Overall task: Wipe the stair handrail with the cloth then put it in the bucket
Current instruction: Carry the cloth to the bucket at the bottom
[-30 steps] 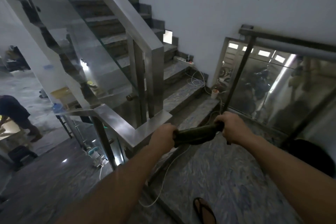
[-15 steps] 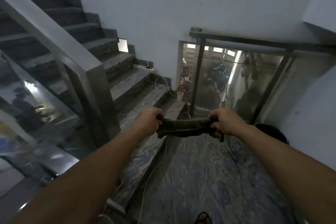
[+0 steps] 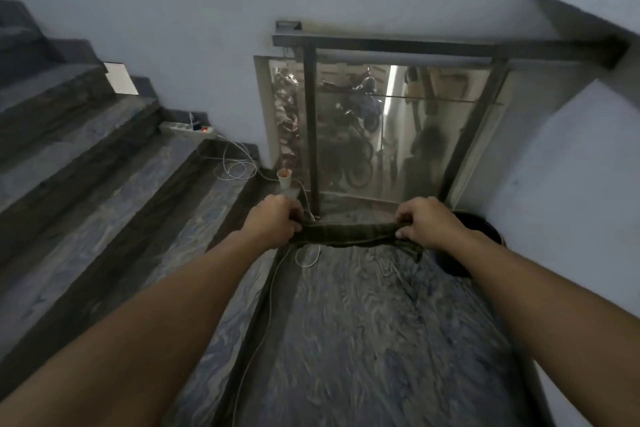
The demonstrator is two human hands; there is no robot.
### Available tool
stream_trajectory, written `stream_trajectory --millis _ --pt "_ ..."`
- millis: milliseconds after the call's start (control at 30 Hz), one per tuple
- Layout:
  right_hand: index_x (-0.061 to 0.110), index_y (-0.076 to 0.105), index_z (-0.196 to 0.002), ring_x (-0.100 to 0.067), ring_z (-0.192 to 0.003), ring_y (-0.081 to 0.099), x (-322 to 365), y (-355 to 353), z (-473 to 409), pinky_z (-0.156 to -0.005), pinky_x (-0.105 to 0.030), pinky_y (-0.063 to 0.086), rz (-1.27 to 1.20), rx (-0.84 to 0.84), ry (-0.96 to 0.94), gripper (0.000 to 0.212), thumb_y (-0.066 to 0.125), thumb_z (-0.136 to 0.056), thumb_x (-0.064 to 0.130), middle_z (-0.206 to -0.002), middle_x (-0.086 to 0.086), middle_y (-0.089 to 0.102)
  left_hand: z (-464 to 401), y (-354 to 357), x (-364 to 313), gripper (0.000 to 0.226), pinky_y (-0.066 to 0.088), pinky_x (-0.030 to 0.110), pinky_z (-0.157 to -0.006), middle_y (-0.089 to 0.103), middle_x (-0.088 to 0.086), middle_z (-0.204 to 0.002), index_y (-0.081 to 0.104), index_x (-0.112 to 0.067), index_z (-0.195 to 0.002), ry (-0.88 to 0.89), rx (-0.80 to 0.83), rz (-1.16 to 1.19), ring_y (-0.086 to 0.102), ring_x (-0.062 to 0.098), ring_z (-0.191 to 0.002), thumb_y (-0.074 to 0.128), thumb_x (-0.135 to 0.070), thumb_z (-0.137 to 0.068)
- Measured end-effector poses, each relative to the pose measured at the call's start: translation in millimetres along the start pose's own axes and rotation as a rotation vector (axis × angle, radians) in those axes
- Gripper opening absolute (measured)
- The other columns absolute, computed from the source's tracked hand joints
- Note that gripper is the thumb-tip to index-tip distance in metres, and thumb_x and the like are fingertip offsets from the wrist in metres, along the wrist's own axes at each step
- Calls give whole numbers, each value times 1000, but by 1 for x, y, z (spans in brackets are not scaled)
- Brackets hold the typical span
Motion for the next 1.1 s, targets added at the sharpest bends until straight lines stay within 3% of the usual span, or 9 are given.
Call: stream_trajectory --millis 433,700,833,1100 --pt "27 71 -86 -24 -88 62 -101 -88 -109 -82 -42 53 -58 37 198 11 74 -76 23 -96 -5 69 -195 -27 -97 11 55 40 -84 67 -1 -96 69 -23 -92 136 133 -14 63 18 -92 67 -16 -83" --pt "30 70 -88 -22 -89 64 -159 -94 -184 -83 -39 53 -103 29 393 15 73 -75 23 -98 -2 71 -326 -4 -123 12 46 23 -68 64 -4 -94 64 -28 -88 290 277 32 60 8 -83 64 -17 -86" --pt "25 71 -90 -24 -93 63 -189 -94 -211 -86 -39 52 -147 10 487 16 71 -76 16 -101 -4 70 -383 16 -146 13 53 34 -80 66 1 -101 68 -23 -96 360 346 -15 62 17 -92 64 -17 -85" --pt "29 67 -75 -22 -82 63 -262 -77 -244 -78 -34 53 -233 18 666 18 68 -77 11 -87 -4 70 -474 76 -197 14 46 30 -73 66 3 -101 69 -23 -95 423 449 -95 60 19 -92 64 -17 -83"
Point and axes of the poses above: each hand's wrist, its own z-axis away from the middle knuckle, its own y-axis out of the palm, x = y × z, the point moved 6 cm from there along -z, towards the middle knuckle
